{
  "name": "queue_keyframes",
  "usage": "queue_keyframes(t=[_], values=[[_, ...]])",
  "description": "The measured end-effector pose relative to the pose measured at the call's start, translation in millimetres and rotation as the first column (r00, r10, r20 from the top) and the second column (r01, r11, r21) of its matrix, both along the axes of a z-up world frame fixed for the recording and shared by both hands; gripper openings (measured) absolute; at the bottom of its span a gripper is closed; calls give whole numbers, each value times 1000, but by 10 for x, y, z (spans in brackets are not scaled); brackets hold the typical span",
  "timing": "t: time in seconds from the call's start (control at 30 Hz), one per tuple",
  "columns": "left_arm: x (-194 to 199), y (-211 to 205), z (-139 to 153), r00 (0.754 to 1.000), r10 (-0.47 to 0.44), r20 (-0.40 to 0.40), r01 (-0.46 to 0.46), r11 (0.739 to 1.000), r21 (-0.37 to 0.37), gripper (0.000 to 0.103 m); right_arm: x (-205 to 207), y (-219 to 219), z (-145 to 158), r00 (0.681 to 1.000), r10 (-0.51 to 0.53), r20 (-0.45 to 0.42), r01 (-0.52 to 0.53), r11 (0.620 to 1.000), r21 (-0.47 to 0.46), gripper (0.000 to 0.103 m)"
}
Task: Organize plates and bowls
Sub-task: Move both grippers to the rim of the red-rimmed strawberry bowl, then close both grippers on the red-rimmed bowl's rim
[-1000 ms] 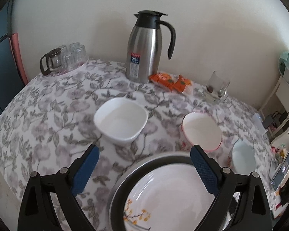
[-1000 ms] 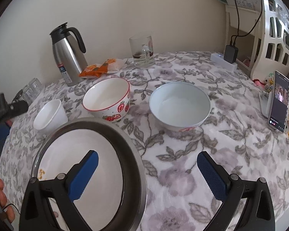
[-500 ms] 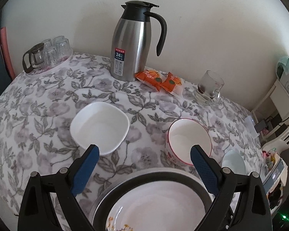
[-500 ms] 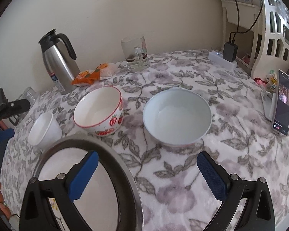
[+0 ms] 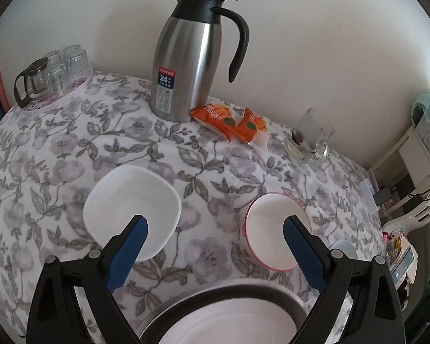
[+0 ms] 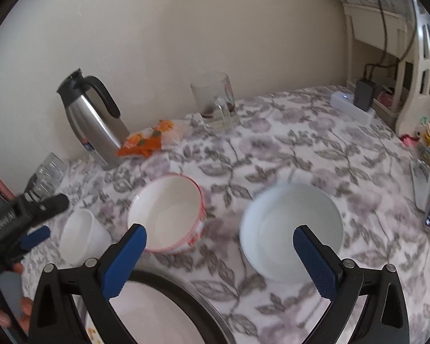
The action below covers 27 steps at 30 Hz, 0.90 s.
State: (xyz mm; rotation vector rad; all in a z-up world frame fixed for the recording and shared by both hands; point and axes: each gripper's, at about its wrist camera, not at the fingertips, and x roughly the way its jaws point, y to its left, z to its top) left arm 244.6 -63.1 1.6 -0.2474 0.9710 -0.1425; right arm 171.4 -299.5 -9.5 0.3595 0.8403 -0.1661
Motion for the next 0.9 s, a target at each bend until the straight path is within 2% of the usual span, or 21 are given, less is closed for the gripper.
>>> queue_keyframes(t=[0.1, 0.27, 0.37, 0.47, 0.53, 0.6, 0.67, 0.73, 0.77, 0.9], values=[[73, -62, -31, 999, -31, -12, 30, 999, -27, 96, 84, 18, 97, 997, 30, 64, -33, 999, 41, 103], [162, -186, -114, 998, -66, -23, 66, 998, -21, 96, 238, 97, 107, 995, 77, 70, -78, 997, 18, 100], [223, -202, -216, 997, -56, -51, 54, 998, -30, 96, 333, 53, -42, 997, 61, 46, -64, 997, 53, 98], [285, -227, -322, 996, -50, -77, 49, 999, -15, 96, 398, 2, -197, 999, 52, 4, -52, 995, 85, 90], [307, -267, -355, 995, -63, -81, 62, 998, -9, 94, 434, -14, -281, 999, 48, -14, -47, 994, 94, 80], [316, -322, -366, 993, -83, -79, 83, 997, -2, 90, 464, -13, -333, 998, 55, -29, -52, 994, 100, 78], [324, -377, -374, 991, -103, -79, 104, 995, 6, 79, 491, -23, -379, 997, 63, -42, -58, 991, 119, 74], [330, -432, -372, 990, -122, -76, 124, 992, 22, 74, 513, -35, -404, 996, 67, -52, -59, 989, 135, 65], [331, -459, -369, 989, -132, -72, 134, 991, 26, 71, 519, -42, -410, 996, 66, -56, -58, 989, 136, 64], [341, -576, -385, 982, -177, -66, 180, 983, 31, 64, 552, -50, -446, 995, 73, -74, -62, 988, 140, 55]])
